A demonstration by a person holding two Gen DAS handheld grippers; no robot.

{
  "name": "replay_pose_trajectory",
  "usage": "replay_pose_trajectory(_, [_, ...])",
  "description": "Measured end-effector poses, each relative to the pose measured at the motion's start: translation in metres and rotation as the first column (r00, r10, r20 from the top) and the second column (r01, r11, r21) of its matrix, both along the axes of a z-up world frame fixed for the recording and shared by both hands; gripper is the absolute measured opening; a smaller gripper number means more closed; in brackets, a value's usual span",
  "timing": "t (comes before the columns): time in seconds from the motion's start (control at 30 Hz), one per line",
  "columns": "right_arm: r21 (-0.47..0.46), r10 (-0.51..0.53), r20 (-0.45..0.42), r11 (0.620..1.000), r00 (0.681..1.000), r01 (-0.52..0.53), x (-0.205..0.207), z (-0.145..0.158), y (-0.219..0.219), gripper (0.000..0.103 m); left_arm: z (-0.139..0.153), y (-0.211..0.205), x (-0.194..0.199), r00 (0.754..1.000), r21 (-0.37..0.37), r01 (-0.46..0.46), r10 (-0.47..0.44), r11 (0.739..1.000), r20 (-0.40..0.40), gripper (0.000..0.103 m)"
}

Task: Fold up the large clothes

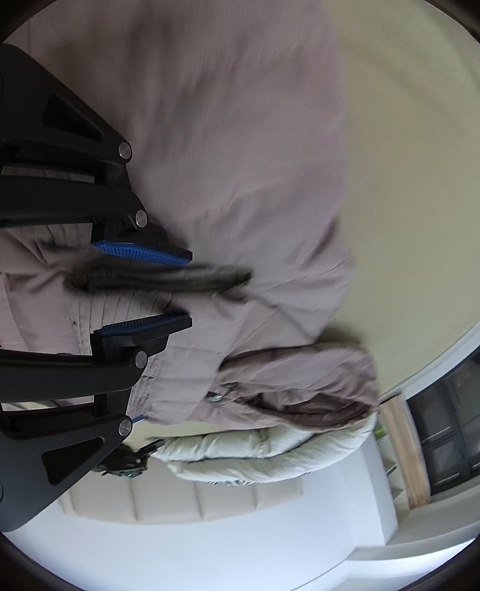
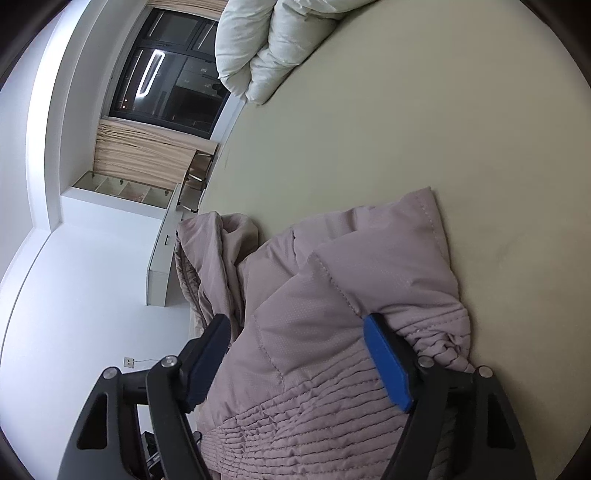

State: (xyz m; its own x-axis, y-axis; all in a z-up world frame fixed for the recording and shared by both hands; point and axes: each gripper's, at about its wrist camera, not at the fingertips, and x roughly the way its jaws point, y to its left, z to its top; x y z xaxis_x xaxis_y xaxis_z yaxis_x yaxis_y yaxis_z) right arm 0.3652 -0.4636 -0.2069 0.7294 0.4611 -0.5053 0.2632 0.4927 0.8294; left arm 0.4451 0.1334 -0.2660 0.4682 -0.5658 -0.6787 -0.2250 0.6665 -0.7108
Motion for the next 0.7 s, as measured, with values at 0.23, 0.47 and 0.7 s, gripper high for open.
replay_pose_trajectory(0.23, [-0.024, -0.014, 0.039, 1.0, 0.999, 0.015, -0.027, 0.036, 0.024, 0.086, 0.05, 0.058, -0.104, 0.989, 0.119, -0.105, 0.092, 0.987, 0.113, 0.027])
replay_pose_trajectory(0.47, [0.042, 0.06, 0.102, 0.997, 0.993, -0.065, -0.091, 0.057, 0.072, 0.089, 0.043, 0.13, -0.278, 0.919, 0.069, -0.387, 0.378, 0.919, 0.113, 0.042])
replay_pose_trajectory(0.7, [0.024, 0.17, 0.104, 0.985, 0.98, -0.173, -0.159, 0.066, 0.132, 0.096, 0.018, 0.171, -0.386, 0.745, -0.053, -0.661, 0.663, 0.748, 0.07, 0.085])
